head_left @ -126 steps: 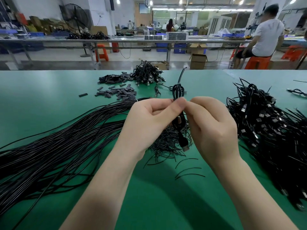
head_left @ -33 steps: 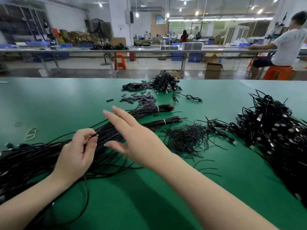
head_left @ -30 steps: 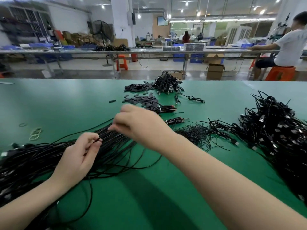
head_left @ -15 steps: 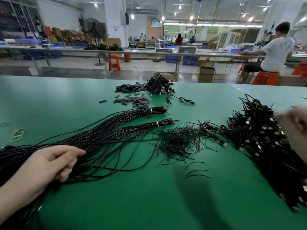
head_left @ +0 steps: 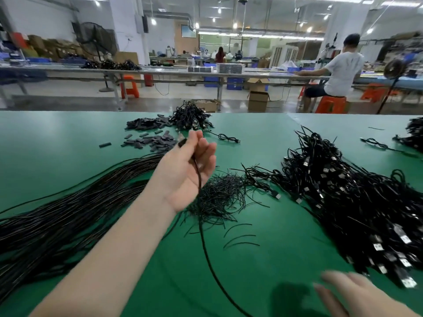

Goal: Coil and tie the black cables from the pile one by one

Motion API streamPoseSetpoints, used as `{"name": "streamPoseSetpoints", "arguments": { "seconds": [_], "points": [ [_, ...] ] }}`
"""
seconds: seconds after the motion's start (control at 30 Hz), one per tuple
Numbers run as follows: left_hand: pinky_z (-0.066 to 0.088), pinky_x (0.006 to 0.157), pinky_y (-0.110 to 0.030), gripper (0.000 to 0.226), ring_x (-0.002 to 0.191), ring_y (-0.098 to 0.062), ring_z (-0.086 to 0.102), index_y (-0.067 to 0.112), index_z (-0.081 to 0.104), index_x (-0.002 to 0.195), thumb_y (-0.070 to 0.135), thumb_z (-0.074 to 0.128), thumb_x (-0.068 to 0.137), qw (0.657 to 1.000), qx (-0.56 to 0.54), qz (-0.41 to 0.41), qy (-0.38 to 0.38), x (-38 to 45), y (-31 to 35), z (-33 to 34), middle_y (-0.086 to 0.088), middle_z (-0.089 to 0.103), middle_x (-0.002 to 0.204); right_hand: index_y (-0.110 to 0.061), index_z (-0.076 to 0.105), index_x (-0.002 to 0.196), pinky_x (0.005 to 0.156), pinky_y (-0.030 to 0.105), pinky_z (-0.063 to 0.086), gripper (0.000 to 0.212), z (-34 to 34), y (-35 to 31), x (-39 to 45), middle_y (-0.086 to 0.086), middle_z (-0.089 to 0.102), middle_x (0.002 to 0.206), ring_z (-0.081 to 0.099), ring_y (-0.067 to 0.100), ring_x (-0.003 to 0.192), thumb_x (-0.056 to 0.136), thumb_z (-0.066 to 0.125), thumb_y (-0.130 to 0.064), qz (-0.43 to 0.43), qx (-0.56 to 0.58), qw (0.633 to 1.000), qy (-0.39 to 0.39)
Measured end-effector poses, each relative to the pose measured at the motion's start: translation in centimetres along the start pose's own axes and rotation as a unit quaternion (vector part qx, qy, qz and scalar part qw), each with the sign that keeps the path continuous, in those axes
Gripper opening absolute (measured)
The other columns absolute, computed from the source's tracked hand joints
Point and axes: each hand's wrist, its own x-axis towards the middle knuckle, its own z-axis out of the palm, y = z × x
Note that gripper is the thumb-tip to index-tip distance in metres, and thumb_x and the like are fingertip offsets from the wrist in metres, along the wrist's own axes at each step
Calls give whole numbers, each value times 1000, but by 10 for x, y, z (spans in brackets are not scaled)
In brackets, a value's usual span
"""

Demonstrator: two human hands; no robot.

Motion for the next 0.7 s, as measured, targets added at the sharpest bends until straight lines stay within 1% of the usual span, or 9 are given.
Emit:
{"name": "streamPoseSetpoints", "arguments": {
  "seconds": [0.07, 0.1, 0.17, 0.23, 0.33, 0.37, 0.5, 0.6, 0.7],
  "points": [
    [56, 57, -22, 18, 67, -12, 70, 15, 64, 88, 28, 53, 95, 1000, 0, 21, -14, 5, -16, 19, 2, 68, 69, -54, 54, 103, 67, 29, 54, 35, -15, -35, 11, -28, 59, 103, 64, -4, 75, 80, 33, -69, 10, 176, 981, -80],
    [57, 60, -23, 18, 71, -13, 71, 15, 63, 90, 29, 53, 94, 999, 1, 34, -23, 7, -24, 25, 2, 70, 71, -57, 47, 110, 80, 24, 51, 43, -17, -50, 26, -33, 55, 108, 60, -10, 88, 74, 33, -74, 25, 288, 947, -144],
    [58, 65, -25, 22, 80, -15, 73, 16, 63, 94, 35, 55, 87, 997, 11, 61, -42, 9, -33, 28, 0, 73, 80, -43, 59, 110, 91, 20, 48, 49, -5, -69, 51, -28, 63, 107, 58, -11, 98, 75, 40, -72, 56, 492, 844, -208],
    [58, 68, -25, 26, 86, -17, 73, 19, 64, 96, 40, 55, 83, 993, 45, 102, -37, 9, -34, 22, -2, 75, 91, -25, 67, 94, 86, 23, 52, 33, -1, -87, 74, -14, 72, 90, 65, 0, 87, 90, 49, -52, 48, 588, 767, -251],
    [58, 70, -25, 34, 91, -17, 72, 22, 65, 104, 46, 52, 85, 985, 99, 136, -28, 9, -23, 7, -4, 75, 103, -12, 60, 84, 64, 25, 55, 22, 2, -112, 90, -2, 60, 63, 59, 14, 59, 98, 52, -27, 67, 700, 653, -282],
    [57, 70, -25, 39, 92, -16, 72, 23, 65, 109, 50, 49, 85, 980, 145, 135, -29, 9, -18, 3, -3, 74, 106, -12, 57, 83, 58, 26, 54, 21, 2, -116, 96, -1, 56, 60, 55, 14, 52, 99, 52, -24, 75, 721, 638, -261],
    [55, 76, -28, 49, 99, -16, 71, 24, 69, 109, 53, 32, 98, 952, 294, 66, -51, 12, -5, -10, -2, 74, 107, -19, 61, 79, 46, 26, 39, 22, 6, -116, 114, 0, 50, 60, 41, 13, 44, 98, 52, -24, 22, 728, 663, -173],
    [49, 94, -40, 47, 104, -22, 70, 22, 76, 100, 49, 39, 97, 957, 278, 23, -81, 11, -2, -13, -8, 74, 107, -19, 68, 81, 45, 25, 37, 21, 8, -118, 115, -2, 54, 58, 41, 12, 43, 95, 55, -27, -15, 707, 678, -200],
    [48, 97, -42, 39, 103, -22, 70, 26, 77, 99, 46, 44, 95, 956, 279, 19, -88, 12, -1, -16, -8, 74, 106, -15, 68, 78, 45, 24, 36, 24, 13, -118, 116, -2, 54, 57, 41, 11, 44, 94, 58, -29, -28, 689, 688, -225]
  ]
}}
